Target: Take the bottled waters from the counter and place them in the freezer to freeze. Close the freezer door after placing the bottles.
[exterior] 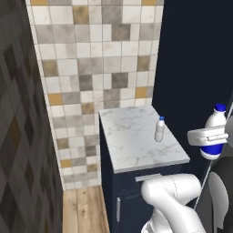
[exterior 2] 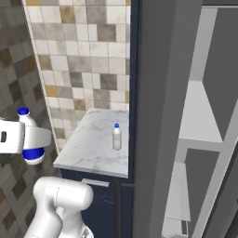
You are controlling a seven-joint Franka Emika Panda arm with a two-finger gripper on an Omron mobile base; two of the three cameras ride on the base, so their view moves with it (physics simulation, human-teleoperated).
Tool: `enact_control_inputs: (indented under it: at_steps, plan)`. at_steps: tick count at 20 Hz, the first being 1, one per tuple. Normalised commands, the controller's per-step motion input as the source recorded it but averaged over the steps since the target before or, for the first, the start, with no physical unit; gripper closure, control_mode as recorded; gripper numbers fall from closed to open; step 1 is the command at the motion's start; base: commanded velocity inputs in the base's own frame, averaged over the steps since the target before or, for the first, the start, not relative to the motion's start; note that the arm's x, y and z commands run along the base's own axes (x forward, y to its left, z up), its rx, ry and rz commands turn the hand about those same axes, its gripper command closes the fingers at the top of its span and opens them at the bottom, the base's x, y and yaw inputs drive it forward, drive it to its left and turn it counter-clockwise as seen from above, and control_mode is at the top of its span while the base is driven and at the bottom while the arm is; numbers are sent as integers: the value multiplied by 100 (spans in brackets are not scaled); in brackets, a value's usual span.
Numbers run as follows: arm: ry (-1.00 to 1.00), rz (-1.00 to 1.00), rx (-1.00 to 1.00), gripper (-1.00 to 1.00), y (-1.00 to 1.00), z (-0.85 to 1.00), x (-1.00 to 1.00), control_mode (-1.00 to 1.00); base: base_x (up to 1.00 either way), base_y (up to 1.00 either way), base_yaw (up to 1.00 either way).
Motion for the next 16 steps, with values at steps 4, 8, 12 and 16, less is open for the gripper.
enact_control_inputs:
  at_steps: [4, 8, 12, 16]
  plan:
    - [0, 0, 0, 100, 0, 0, 0, 100, -53, 0, 0]
    - [0, 0, 0, 100, 0, 0, 0, 100, -54, 0, 0]
    - [0, 0, 0, 100, 0, 0, 0, 100, -52, 0, 0]
    - [0, 0, 0, 100, 0, 0, 0, 100, -64, -2, 0]
